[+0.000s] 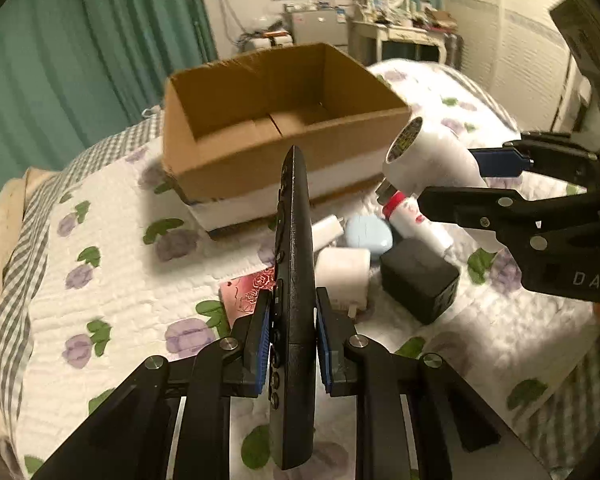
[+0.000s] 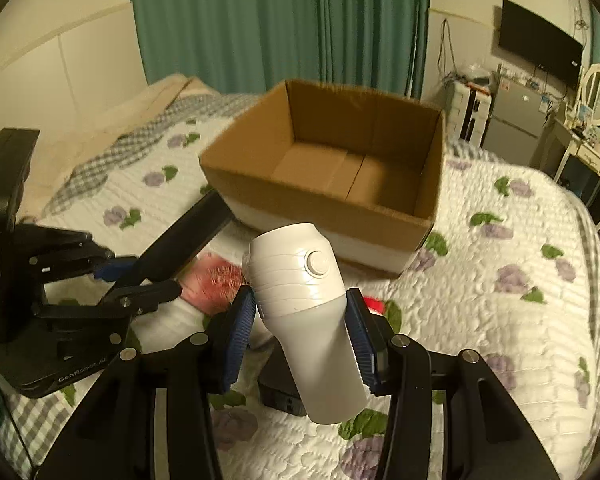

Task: Organize rigid objects
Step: 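Carry the remote and white device into the box and open both tools, then grasp the black charger with the right tool, then grasp the white square power adapter with the left tool, then lower the adapter and charger into the box and open both tools, then grasp the red-capped bottle with the right tool while the left tool grasps the small white adapter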

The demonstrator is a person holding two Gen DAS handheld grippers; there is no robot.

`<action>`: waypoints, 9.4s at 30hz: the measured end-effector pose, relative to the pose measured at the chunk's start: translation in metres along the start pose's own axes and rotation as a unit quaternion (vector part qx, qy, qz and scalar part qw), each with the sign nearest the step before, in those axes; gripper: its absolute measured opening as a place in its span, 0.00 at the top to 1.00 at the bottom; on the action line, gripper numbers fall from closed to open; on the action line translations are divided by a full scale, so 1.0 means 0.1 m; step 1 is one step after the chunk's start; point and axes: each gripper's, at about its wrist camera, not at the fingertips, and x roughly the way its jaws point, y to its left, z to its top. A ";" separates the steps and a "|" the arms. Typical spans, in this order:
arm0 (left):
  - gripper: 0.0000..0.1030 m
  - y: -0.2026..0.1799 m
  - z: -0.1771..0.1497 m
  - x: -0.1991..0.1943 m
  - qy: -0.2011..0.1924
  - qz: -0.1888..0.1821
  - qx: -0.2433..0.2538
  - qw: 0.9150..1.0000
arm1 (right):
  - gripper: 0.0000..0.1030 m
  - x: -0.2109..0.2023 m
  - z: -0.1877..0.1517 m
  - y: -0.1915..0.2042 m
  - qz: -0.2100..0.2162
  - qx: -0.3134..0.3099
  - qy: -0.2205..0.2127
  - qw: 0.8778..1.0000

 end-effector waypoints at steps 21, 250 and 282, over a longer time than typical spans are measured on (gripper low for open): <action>0.81 0.52 1.42 -0.01 -0.084 0.033 -0.063 0.994 | 0.56 -0.10 1.35 -0.43 -0.023 0.029 -0.110 0.993; 0.37 0.53 0.24 0.11 -0.085 0.081 -0.153 0.981 | 0.17 0.21 0.04 -0.50 -0.074 0.033 -0.002 0.997; 0.37 0.13 0.11 0.99 0.029 0.027 -0.094 0.995 | 0.64 0.60 -0.31 -0.62 -0.068 0.052 0.064 0.994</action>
